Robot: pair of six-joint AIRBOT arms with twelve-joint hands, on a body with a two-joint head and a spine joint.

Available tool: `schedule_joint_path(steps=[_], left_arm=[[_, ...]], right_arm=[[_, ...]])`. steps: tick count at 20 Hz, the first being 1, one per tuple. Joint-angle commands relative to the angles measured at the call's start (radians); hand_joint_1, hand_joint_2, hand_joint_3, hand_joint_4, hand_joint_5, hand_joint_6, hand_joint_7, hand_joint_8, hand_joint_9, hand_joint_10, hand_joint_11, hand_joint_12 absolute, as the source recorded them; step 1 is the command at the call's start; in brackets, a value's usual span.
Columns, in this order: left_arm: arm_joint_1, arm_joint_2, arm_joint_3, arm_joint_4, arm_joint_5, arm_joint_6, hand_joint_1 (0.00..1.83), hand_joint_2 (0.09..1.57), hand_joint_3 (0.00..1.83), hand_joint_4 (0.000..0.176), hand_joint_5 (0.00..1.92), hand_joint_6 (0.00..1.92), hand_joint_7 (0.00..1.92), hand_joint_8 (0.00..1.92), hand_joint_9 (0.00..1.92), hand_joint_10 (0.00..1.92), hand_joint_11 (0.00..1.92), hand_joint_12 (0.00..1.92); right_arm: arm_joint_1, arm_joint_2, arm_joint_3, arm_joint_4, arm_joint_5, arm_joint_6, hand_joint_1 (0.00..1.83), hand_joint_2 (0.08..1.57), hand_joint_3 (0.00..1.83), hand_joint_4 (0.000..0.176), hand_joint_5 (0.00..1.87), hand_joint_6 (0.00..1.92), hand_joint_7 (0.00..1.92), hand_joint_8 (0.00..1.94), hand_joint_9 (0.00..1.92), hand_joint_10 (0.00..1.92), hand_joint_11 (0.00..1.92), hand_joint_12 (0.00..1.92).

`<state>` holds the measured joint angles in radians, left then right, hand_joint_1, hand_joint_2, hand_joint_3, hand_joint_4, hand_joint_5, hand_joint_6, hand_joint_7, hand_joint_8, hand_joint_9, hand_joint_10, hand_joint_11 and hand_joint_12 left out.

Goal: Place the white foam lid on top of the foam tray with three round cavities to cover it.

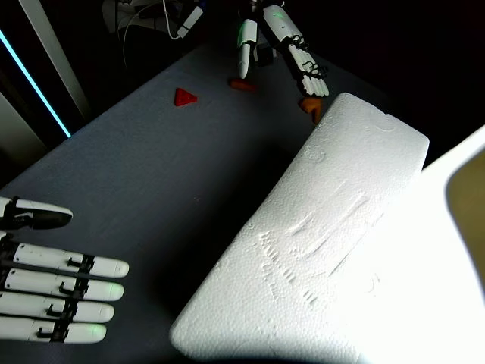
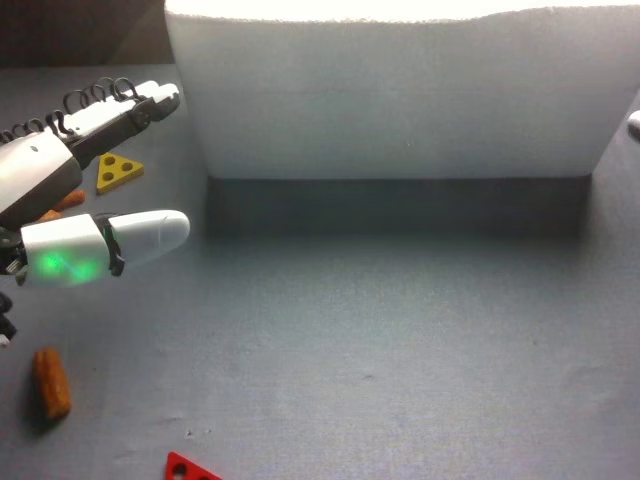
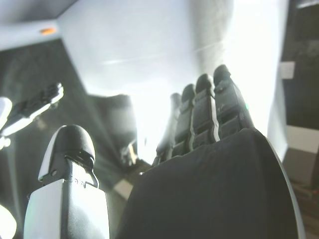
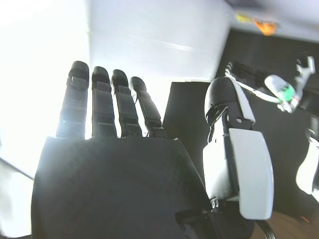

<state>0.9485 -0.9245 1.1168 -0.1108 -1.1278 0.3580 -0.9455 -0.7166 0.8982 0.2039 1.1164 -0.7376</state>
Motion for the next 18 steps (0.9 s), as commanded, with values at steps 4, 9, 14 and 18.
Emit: schedule_joint_path(steps=[4, 9, 14, 18], left_arm=[[-0.015, -0.008, -0.013, 0.047, -0.169, -0.036, 0.29, 1.2, 0.01, 0.007, 0.04, 0.0, 0.0, 0.0, 0.01, 0.0, 0.03, 0.02], [-0.065, -0.044, 0.006, 0.126, -0.139, -0.073, 0.26, 1.21, 0.01, 0.026, 0.02, 0.0, 0.0, 0.0, 0.0, 0.0, 0.0, 0.0], [-0.101, -0.067, 0.021, 0.181, -0.119, -0.103, 0.28, 1.23, 0.01, 0.002, 0.04, 0.01, 0.0, 0.0, 0.0, 0.0, 0.0, 0.0], [-0.111, -0.08, 0.031, 0.184, -0.127, -0.113, 0.31, 1.25, 0.0, 0.017, 0.04, 0.01, 0.03, 0.0, 0.03, 0.0, 0.0, 0.46]], right_arm=[[0.003, -0.006, 0.001, -0.032, 0.124, 0.034, 0.34, 1.35, 0.0, 0.0, 0.0, 0.0, 0.0, 0.0, 0.0, 0.0, 0.0, 0.27], [0.006, -0.024, 0.001, -0.074, 0.122, 0.056, 0.3, 1.34, 0.0, 0.0, 0.0, 0.0, 0.0, 0.0, 0.0, 0.0, 0.0, 0.33], [0.011, -0.032, 0.002, -0.089, 0.125, 0.063, 0.25, 1.31, 0.0, 0.0, 0.0, 0.0, 0.0, 0.0, 0.02, 0.01, 0.0, 0.55], [0.011, -0.038, 0.003, -0.087, 0.141, 0.063, 0.28, 1.33, 0.0, 0.0, 0.0, 0.0, 0.0, 0.0, 0.03, 0.02, 0.0, 0.8]])
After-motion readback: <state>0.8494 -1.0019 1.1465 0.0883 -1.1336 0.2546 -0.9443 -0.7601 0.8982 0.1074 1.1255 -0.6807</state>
